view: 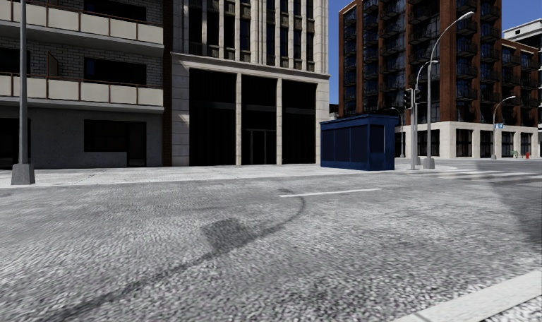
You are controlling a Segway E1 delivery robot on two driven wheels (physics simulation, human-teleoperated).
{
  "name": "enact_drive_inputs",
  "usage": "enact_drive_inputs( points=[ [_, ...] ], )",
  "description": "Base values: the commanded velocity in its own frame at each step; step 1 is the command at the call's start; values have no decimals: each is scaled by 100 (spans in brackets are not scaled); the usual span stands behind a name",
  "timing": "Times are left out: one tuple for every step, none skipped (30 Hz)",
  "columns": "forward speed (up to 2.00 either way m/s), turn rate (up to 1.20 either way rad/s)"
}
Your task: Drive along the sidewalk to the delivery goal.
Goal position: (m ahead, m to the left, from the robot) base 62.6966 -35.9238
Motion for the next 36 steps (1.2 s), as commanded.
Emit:
enact_drive_inputs(
  points=[
    [0,0],
    [0,0],
    [0,0],
    [0,0],
    [0,0],
    [0,0],
    [0,0],
    [0,0],
    [0,0],
    [0,0],
    [0,0],
    [0,0],
    [0,0],
    [0,0],
    [0,0],
    [0,0],
    [0,0],
    [0,0],
    [0,0],
    [0,0],
    [0,0],
    [0,0],
    [0,0],
    [0,0],
    [0,0],
    [0,0],
    [0,0],
    [0,0],
    [0,0],
    [0,0],
    [0,-120],
    [0,-120],
    [0,-120],
    [0,-120],
    [0,-120],
    [0,-120]
  ],
)
